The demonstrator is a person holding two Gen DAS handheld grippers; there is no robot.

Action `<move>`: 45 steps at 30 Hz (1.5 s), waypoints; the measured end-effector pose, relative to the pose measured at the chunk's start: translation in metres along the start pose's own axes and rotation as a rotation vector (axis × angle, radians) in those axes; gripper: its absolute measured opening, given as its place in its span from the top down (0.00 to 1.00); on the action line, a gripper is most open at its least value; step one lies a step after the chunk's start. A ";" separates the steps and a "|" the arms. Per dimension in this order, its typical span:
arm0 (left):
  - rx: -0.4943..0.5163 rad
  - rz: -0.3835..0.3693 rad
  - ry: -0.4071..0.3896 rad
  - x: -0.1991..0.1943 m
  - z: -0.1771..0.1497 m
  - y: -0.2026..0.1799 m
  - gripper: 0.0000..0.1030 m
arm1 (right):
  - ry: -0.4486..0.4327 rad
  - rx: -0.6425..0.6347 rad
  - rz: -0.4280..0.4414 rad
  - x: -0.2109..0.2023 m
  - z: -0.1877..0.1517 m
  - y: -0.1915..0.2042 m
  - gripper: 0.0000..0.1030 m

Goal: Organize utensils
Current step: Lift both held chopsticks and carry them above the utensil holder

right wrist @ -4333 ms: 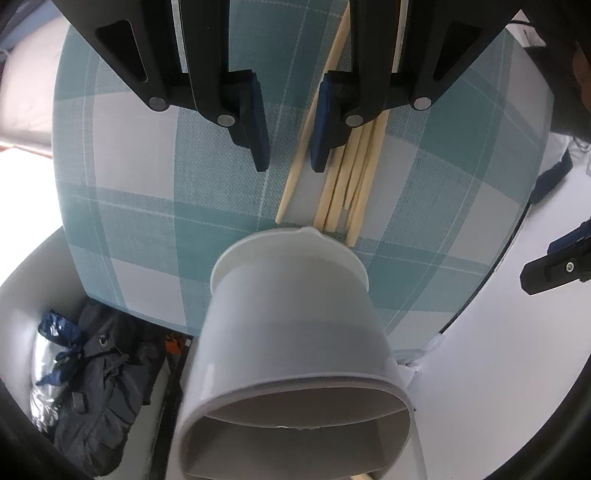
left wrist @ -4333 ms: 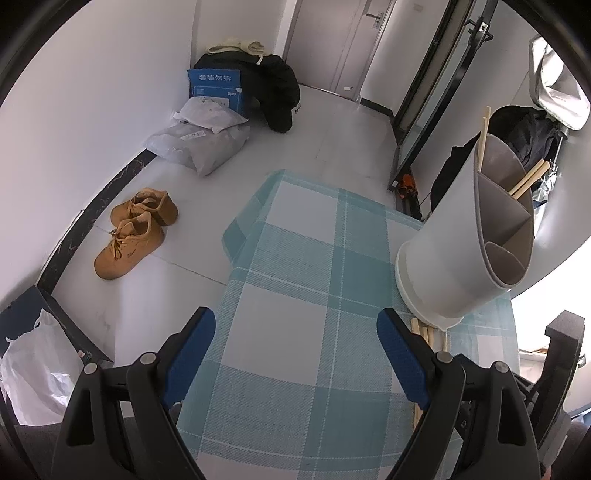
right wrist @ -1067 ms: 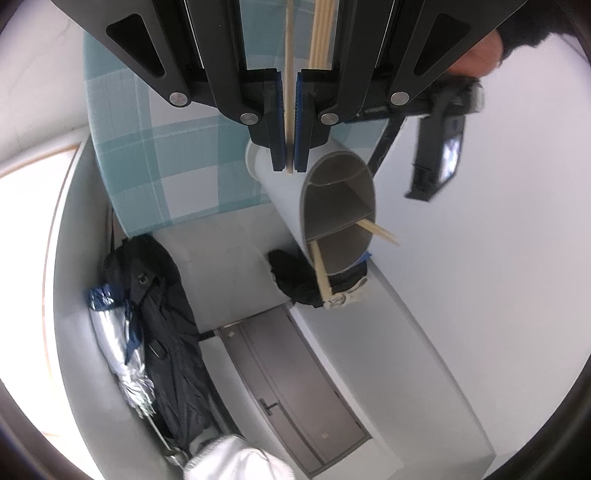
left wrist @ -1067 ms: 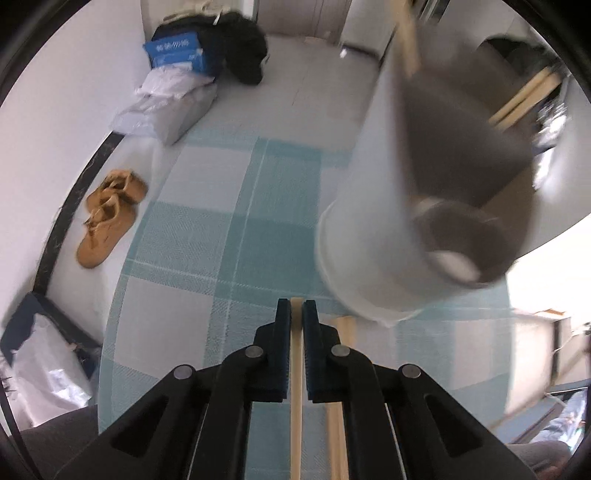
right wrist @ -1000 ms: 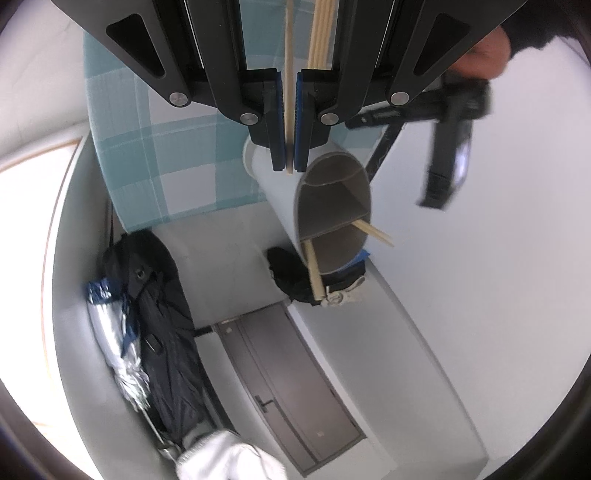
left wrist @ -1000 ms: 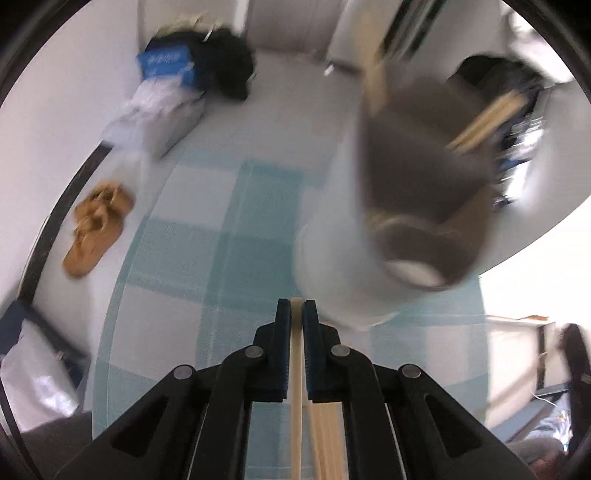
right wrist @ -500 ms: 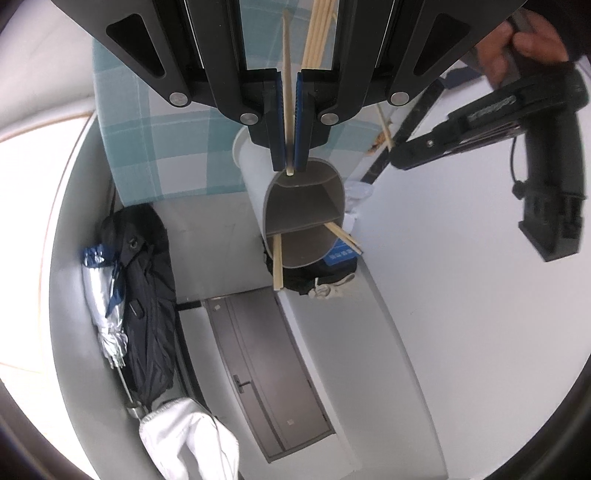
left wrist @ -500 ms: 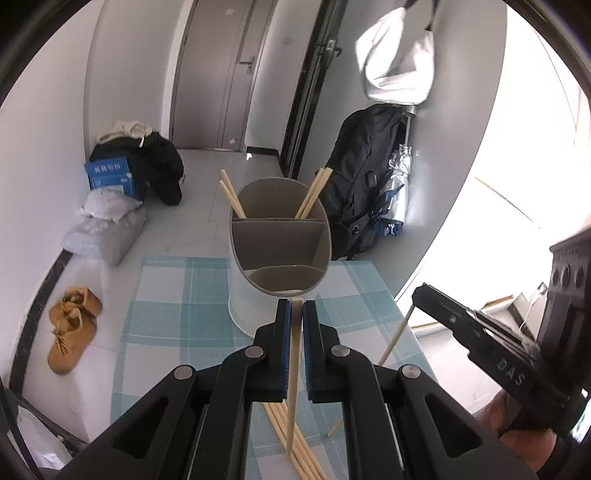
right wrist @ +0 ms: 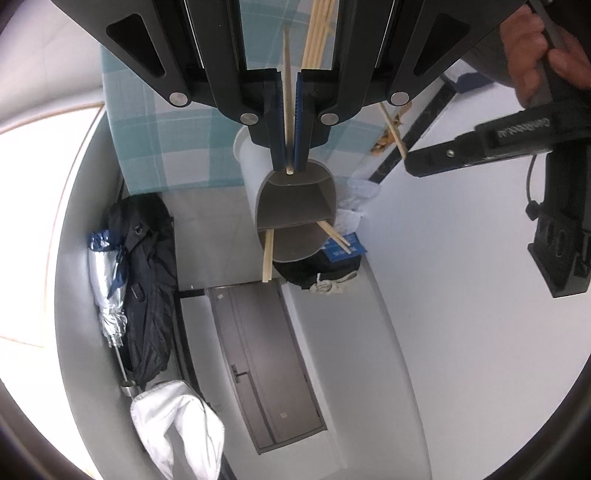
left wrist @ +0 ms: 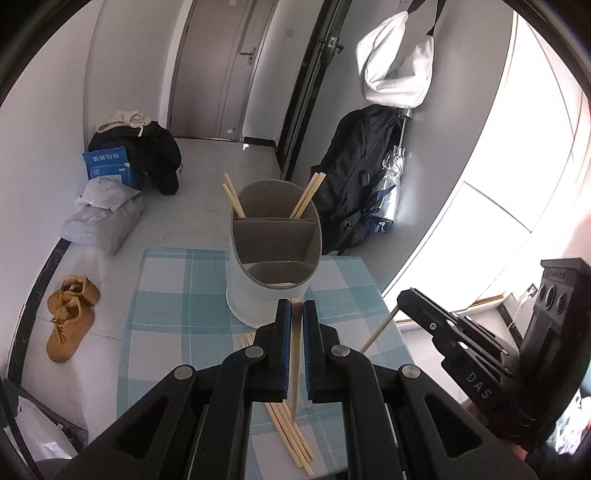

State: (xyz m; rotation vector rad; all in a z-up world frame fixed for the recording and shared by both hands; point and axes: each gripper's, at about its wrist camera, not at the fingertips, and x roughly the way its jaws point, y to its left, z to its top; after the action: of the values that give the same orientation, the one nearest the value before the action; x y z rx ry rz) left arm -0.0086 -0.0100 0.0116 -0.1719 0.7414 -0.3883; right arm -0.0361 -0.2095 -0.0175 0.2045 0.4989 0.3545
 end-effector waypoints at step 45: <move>0.104 0.036 -0.129 0.031 0.167 0.002 0.98 | -0.136 -0.057 0.047 0.080 0.205 -0.003 0.96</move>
State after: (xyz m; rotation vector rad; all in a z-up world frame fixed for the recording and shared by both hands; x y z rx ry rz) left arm 0.1272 -0.0180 0.1136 -0.0841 0.5949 -0.3767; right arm 0.1327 -0.2037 0.1232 0.1838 0.3496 0.3971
